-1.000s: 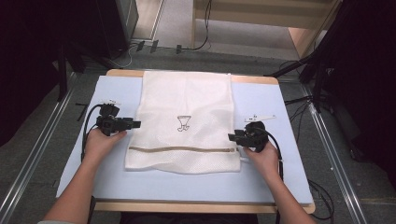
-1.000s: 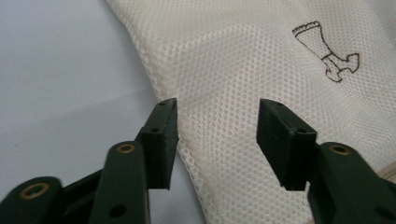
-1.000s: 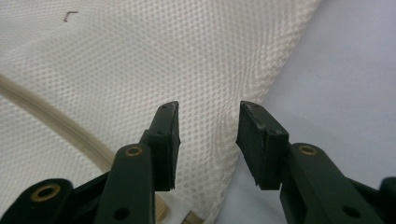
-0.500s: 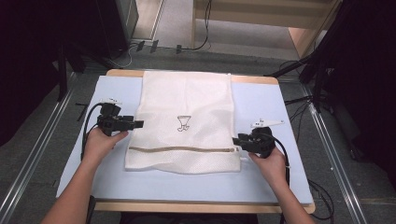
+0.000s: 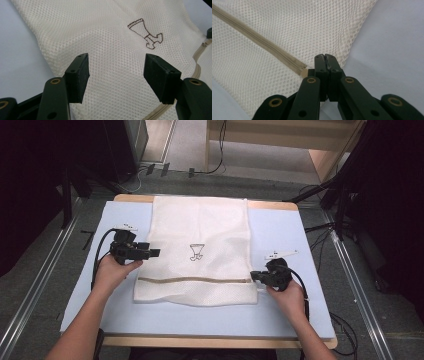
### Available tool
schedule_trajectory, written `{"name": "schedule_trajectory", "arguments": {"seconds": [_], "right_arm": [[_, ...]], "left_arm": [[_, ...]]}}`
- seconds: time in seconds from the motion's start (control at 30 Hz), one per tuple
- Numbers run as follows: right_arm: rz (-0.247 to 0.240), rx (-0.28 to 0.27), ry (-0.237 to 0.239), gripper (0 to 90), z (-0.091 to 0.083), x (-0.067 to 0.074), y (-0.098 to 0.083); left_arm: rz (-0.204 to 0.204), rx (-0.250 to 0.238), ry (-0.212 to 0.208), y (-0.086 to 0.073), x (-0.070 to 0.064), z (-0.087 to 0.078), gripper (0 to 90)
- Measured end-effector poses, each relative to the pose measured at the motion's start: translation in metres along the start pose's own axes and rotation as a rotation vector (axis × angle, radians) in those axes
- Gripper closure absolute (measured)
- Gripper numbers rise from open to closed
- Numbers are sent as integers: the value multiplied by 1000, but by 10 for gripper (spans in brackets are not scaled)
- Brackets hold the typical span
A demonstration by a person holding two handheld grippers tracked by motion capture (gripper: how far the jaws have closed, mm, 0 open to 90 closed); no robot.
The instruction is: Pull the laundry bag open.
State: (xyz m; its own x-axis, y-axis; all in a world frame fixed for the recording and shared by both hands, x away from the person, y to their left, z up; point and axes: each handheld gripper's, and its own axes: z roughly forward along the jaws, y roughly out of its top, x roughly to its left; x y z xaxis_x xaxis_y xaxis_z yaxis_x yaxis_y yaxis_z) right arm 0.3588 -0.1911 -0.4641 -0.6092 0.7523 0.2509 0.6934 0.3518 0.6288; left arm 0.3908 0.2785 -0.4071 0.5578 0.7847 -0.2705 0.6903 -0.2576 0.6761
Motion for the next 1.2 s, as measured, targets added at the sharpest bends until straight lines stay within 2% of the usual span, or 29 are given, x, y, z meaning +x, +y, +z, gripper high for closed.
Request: {"name": "schedule_trajectory", "arguments": {"seconds": [0.27, 0.77, 0.97, 1.07, 1.2], "right_arm": [[5, -5, 32, 900, 2, 0, -2], [-11, -3, 40, 895, 2, 12, -1], [-33, -25, 42, 883, -1, 18, 3], [-42, -23, 30, 868, -2, 17, 2], [-44, -15, 8, 837, -3, 13, -1]], "left_arm": [[35, 7, -3, 5, -9, 5, 380], [48, 5, -52, 14, -28, 14, 363], [93, 23, -59, 15, -40, 18, 364], [106, 21, -79, 16, -47, 21, 375], [148, 22, -90, 17, -58, 25, 423]]}}
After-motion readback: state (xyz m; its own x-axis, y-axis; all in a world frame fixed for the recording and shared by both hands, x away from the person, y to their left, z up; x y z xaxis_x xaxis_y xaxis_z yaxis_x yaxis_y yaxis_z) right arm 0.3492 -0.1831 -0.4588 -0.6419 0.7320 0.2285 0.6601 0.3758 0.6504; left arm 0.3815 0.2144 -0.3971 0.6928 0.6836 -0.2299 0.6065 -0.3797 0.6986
